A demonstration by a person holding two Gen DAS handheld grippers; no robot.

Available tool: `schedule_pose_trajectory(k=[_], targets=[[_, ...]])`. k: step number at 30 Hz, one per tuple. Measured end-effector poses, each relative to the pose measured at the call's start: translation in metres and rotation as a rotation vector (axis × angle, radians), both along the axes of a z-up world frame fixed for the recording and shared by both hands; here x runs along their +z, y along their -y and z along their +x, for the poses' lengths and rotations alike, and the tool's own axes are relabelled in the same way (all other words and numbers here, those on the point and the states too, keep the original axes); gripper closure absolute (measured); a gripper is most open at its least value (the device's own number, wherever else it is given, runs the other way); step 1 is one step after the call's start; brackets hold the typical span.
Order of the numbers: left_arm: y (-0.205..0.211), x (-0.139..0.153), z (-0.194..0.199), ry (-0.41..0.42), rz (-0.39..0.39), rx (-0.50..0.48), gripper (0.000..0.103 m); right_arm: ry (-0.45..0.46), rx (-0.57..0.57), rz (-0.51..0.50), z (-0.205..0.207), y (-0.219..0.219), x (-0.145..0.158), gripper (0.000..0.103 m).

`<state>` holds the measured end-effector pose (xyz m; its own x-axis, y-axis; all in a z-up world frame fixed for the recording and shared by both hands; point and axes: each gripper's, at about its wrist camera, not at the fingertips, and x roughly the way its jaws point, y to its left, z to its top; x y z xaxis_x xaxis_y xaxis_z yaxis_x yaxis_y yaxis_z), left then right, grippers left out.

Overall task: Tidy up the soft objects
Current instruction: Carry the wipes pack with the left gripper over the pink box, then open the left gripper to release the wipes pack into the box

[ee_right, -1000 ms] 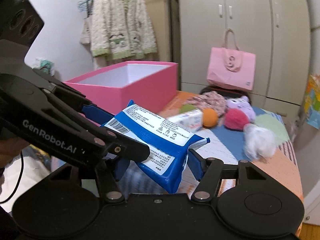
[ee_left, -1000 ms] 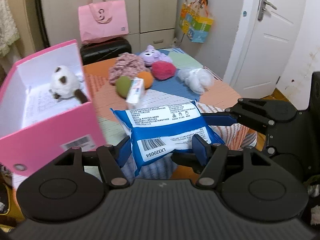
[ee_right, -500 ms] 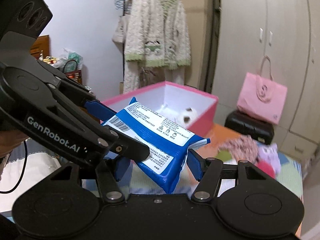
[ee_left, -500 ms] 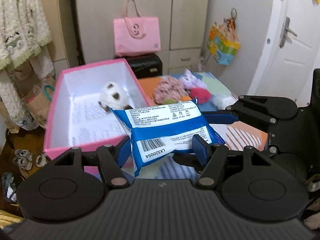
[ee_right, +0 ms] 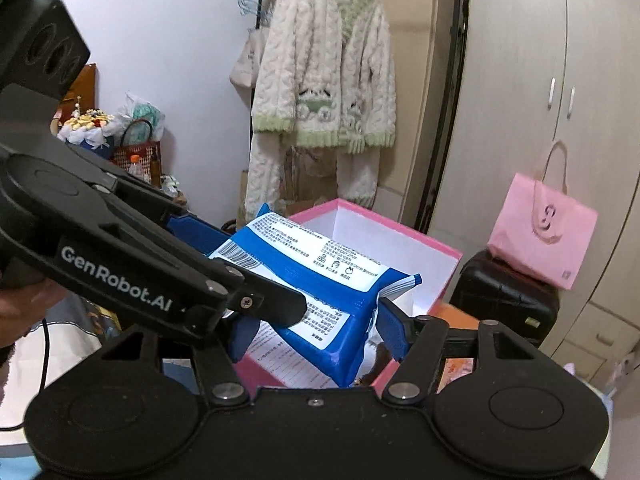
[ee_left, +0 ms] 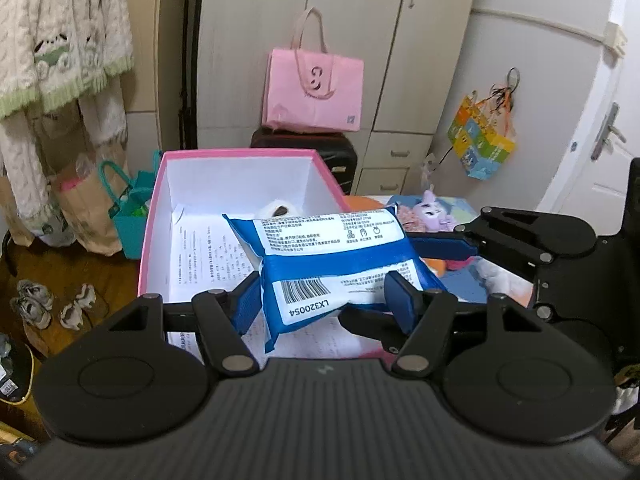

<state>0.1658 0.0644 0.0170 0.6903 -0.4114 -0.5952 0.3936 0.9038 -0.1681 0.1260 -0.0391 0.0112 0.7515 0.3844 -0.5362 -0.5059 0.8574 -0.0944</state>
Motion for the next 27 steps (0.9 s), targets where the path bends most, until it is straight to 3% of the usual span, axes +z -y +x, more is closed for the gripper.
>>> schedule_pose_trajectory(k=[8, 19, 25, 27], targets=[[-0.007, -0.02, 0.034, -0.113, 0.011, 0.052, 0.04, -0.154, 0.015, 0.038, 0.048, 0.0, -0.023, 0.034], [-0.019, -0.047, 0.064, -0.239, -0.029, 0.092, 0.04, -0.203, 0.032, -0.101, 0.064, -0.027, -0.038, 0.033], [-0.009, -0.043, 0.051, -0.146, 0.072, 0.108, 0.038, -0.21, 0.029, -0.117, 0.061, -0.023, -0.04, 0.033], [-0.009, -0.039, 0.046, -0.137, 0.067, 0.1, 0.037, -0.2, 0.029, -0.117, 0.055, -0.02, -0.037, 0.031]])
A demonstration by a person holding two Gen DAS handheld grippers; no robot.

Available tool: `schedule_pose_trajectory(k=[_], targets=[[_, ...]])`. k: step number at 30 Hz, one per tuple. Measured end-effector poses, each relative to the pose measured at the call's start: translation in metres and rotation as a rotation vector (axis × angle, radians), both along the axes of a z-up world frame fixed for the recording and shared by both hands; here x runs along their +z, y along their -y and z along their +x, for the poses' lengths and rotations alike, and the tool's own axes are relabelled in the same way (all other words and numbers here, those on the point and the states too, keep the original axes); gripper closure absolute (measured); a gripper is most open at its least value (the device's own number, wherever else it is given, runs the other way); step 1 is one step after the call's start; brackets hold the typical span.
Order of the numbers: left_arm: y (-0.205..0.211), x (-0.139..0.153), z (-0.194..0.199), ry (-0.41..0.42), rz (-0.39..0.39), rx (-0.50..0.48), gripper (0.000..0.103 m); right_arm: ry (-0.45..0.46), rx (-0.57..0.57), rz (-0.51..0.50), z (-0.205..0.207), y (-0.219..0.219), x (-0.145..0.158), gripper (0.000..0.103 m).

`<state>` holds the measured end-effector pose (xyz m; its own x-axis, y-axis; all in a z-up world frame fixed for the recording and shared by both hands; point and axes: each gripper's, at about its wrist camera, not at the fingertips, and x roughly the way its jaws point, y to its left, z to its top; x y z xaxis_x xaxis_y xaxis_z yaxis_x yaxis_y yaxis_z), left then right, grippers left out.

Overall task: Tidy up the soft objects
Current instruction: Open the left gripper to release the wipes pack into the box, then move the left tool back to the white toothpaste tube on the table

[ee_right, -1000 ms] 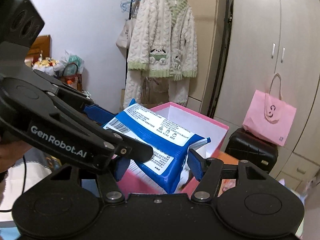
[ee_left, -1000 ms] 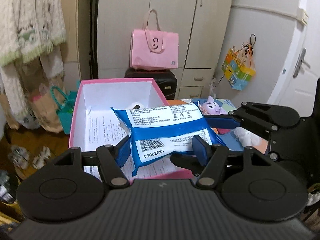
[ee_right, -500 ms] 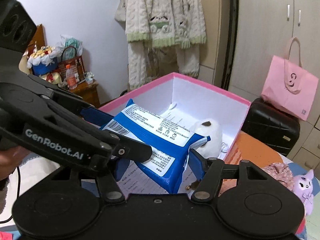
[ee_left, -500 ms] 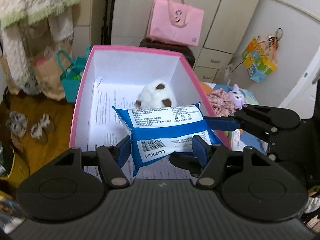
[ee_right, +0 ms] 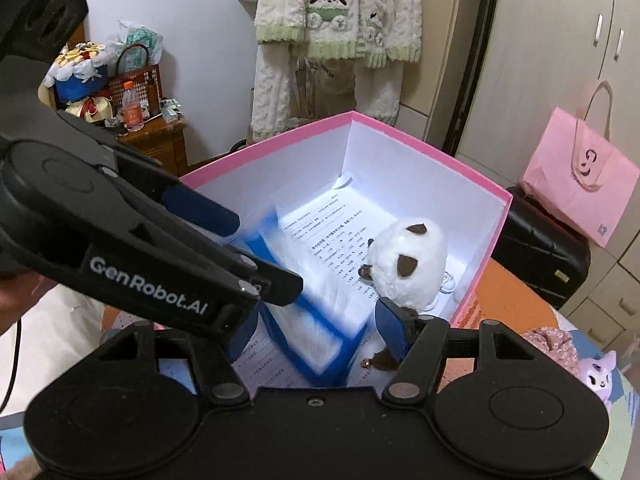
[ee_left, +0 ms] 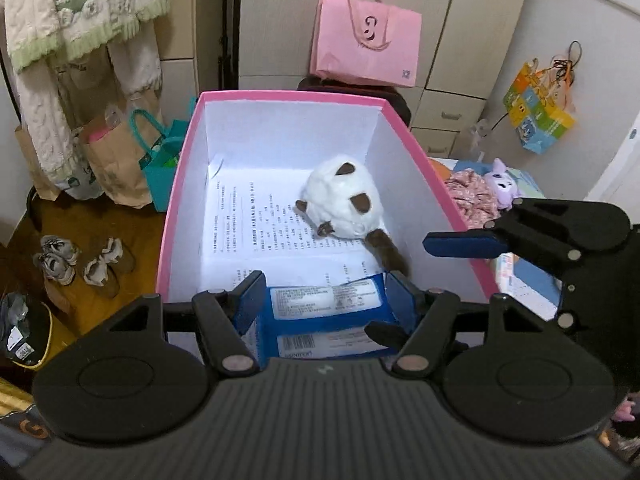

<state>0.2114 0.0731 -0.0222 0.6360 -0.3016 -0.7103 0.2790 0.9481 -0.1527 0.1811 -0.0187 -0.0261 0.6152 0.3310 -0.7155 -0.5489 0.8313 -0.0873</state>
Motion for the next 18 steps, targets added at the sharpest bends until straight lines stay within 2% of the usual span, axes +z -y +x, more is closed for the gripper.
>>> schedule_pose_trajectory(k=[4, 18], targets=[[0.0, 0.01, -0.012, 0.015, -0.015, -0.012, 0.037, 0.019, -0.001, -0.011, -0.009, 0.004, 0.005, 0.031], [0.016, 0.047, -0.059, 0.075, 0.043, -0.042, 0.035, 0.112, 0.028, -0.023, -0.055, 0.031, 0.037, 0.029]])
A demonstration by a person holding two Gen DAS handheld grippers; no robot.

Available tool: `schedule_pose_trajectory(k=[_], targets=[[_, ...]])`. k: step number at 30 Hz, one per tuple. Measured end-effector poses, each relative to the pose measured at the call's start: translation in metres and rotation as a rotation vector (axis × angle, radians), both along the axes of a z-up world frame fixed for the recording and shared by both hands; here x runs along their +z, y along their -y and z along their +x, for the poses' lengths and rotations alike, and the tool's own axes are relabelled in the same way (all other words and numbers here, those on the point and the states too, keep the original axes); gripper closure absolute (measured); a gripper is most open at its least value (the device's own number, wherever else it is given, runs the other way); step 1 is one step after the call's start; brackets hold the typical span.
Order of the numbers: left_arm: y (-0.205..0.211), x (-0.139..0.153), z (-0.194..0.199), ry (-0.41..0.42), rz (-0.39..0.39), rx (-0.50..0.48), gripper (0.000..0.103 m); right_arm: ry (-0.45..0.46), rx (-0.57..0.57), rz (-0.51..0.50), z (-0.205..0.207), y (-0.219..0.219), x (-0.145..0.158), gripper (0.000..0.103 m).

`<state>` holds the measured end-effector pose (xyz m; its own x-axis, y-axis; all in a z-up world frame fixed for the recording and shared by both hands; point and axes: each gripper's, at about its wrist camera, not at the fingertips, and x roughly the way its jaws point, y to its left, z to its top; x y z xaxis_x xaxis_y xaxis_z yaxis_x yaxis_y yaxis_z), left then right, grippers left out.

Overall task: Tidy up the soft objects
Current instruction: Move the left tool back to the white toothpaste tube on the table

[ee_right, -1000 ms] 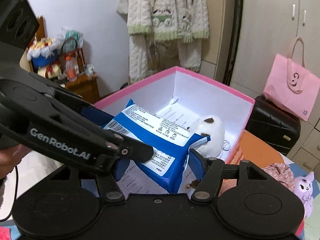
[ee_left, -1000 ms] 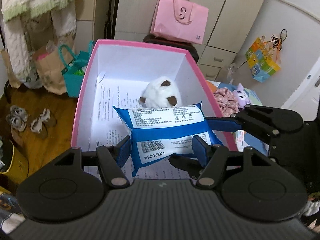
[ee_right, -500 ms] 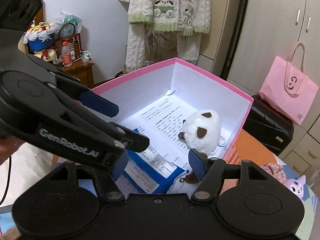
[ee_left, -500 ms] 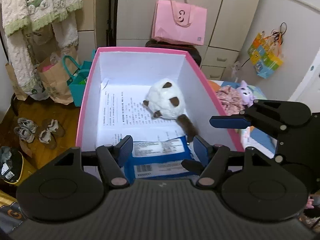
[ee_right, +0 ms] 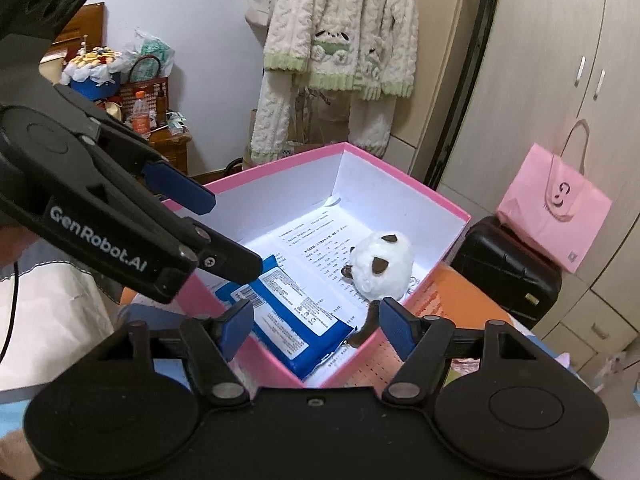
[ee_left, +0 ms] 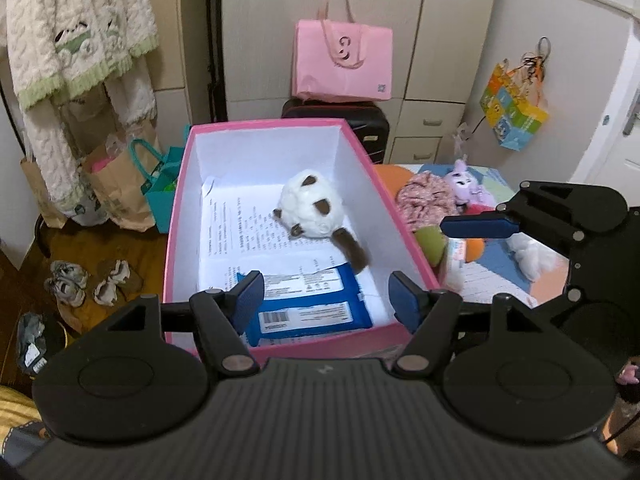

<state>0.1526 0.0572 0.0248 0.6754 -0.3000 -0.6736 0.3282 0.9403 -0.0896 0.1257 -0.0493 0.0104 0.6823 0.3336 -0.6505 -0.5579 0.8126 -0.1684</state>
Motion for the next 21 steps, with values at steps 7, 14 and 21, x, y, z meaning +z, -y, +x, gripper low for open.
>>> schedule_pose_trajectory(k=[7, 14, 21], targets=[[0.023, 0.021, -0.022, 0.041, 0.033, -0.06, 0.033, 0.008, 0.006, 0.034, -0.025, 0.031, 0.016, 0.029], [0.048, 0.033, -0.053, 0.141, 0.071, -0.145, 0.029, -0.025, -0.049, 0.109, -0.06, 0.099, 0.026, 0.028], [0.088, 0.027, -0.06, 0.158, 0.071, -0.265, 0.026, 0.027, -0.173, 0.15, -0.089, 0.149, 0.034, 0.028]])
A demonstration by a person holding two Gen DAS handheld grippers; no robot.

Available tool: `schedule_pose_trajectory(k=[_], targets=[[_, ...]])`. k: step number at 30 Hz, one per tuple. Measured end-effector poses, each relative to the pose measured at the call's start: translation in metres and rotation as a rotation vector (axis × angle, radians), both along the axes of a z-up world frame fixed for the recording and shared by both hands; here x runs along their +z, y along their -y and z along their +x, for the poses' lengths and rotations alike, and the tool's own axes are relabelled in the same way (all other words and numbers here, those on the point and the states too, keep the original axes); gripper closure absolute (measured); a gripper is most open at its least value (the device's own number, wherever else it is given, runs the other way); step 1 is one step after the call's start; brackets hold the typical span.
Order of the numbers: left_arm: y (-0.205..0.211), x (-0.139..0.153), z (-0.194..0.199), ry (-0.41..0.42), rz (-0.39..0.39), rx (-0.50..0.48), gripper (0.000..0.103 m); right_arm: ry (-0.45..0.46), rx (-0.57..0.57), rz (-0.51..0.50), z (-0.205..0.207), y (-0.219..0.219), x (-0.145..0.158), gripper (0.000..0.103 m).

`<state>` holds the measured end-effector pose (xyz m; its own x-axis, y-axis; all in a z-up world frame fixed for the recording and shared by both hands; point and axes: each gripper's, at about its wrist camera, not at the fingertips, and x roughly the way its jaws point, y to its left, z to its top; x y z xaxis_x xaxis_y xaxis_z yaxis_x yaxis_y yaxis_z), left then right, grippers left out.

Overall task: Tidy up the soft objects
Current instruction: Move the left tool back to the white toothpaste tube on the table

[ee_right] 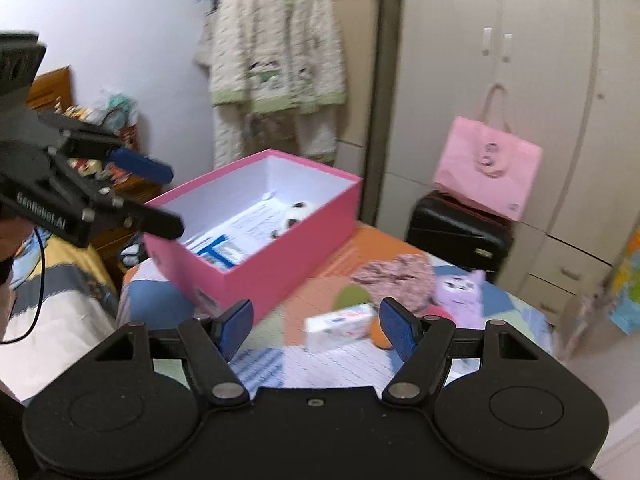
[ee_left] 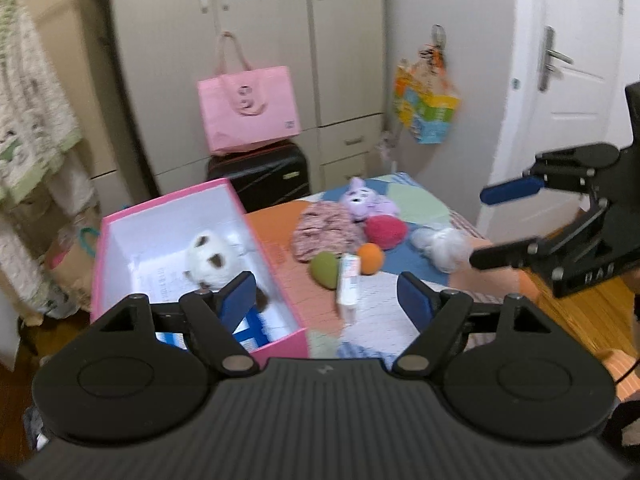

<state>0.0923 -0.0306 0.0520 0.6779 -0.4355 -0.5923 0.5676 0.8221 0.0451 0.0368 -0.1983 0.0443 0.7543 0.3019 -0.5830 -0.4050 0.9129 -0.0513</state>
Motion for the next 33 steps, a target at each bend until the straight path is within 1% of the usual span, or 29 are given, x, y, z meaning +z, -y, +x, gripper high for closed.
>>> schedule_pose_trajectory(k=[4, 7, 11, 15, 17, 21, 26, 28, 32, 33], targets=[[0.022, -0.015, 0.005, -0.026, -0.027, -0.056, 0.025, 0.044, -0.041, 0.015, -0.013, 0.021, -0.002, 0.027], [0.038, -0.027, 0.009, -0.037, -0.031, -0.092, 0.025, 0.068, -0.099, 0.033, -0.02, 0.038, -0.011, 0.027], [0.056, -0.043, 0.019, -0.048, -0.036, -0.112, 0.025, 0.068, -0.141, 0.075, -0.018, 0.055, -0.026, 0.027], [0.066, -0.059, 0.03, -0.069, -0.045, -0.104, 0.025, 0.06, -0.18, 0.1, -0.009, 0.069, -0.044, 0.026], [0.07, -0.068, 0.034, -0.065, -0.028, -0.091, 0.025, 0.067, -0.197, 0.102, -0.004, 0.074, -0.053, 0.026], [0.082, -0.086, 0.044, -0.021, 0.032, -0.041, 0.026, 0.091, -0.206, 0.095, 0.005, 0.08, -0.072, 0.026], [0.094, -0.103, 0.056, 0.006, 0.079, 0.001, 0.033, 0.117, -0.198, 0.08, 0.017, 0.084, -0.098, 0.026], [0.097, -0.108, 0.059, 0.017, 0.085, 0.002, 0.035, 0.124, -0.196, 0.078, 0.021, 0.085, -0.106, 0.026], [0.104, -0.117, 0.071, 0.004, 0.088, 0.006, 0.041, 0.134, -0.205, 0.088, 0.031, 0.088, -0.12, 0.026], [0.106, -0.12, 0.073, 0.007, 0.094, 0.015, 0.041, 0.13, -0.209, 0.09, 0.034, 0.089, -0.123, 0.024]])
